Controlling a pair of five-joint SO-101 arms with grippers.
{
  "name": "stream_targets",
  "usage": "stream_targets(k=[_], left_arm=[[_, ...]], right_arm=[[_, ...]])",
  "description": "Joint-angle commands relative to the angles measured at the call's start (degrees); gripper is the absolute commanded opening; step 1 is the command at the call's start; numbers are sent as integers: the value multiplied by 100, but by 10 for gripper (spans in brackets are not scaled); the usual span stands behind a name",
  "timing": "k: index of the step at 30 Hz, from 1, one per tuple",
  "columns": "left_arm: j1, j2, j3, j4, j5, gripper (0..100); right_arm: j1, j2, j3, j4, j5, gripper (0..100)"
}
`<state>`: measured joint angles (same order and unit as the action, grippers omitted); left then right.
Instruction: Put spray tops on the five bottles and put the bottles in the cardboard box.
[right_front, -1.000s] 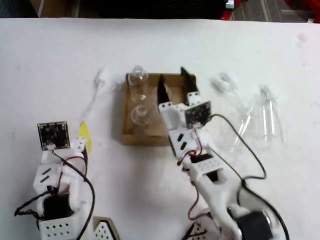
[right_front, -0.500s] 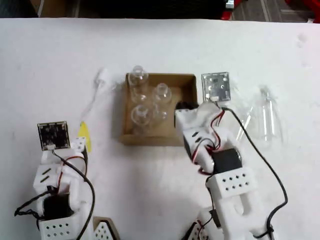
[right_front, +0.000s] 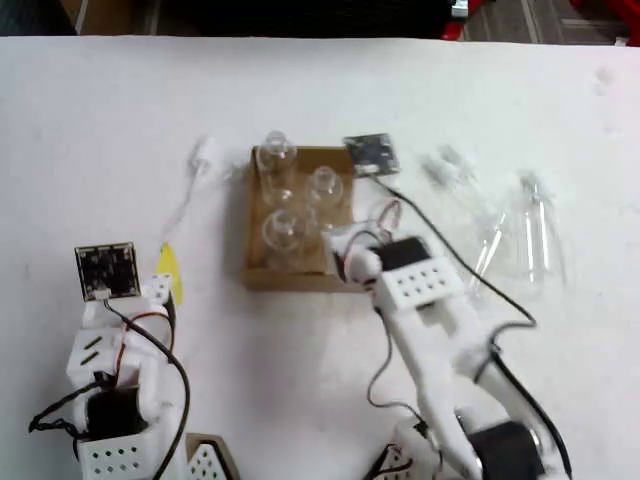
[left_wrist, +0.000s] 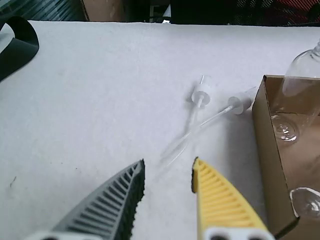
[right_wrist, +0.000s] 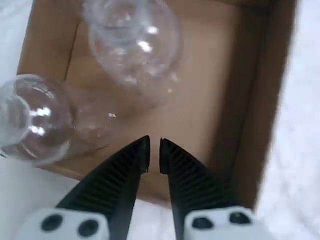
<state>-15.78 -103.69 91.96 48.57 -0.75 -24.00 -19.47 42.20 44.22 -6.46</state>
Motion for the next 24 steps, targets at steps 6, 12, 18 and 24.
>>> stream_targets(k=[6, 12, 18, 24], left_arm=[[75, -66, -53, -114, -70, 158], [84, -66, -53, -123, -70, 158], [84, -66, -53, -123, -70, 158], [84, -66, -53, -114, -70, 158]], right_arm=[[-127, 1473, -703, -541, -70, 16], [-321, 1631, -756, -541, -70, 16], [-752, 1684, -782, -558, -70, 16], [-637, 1684, -765, -558, -70, 16]])
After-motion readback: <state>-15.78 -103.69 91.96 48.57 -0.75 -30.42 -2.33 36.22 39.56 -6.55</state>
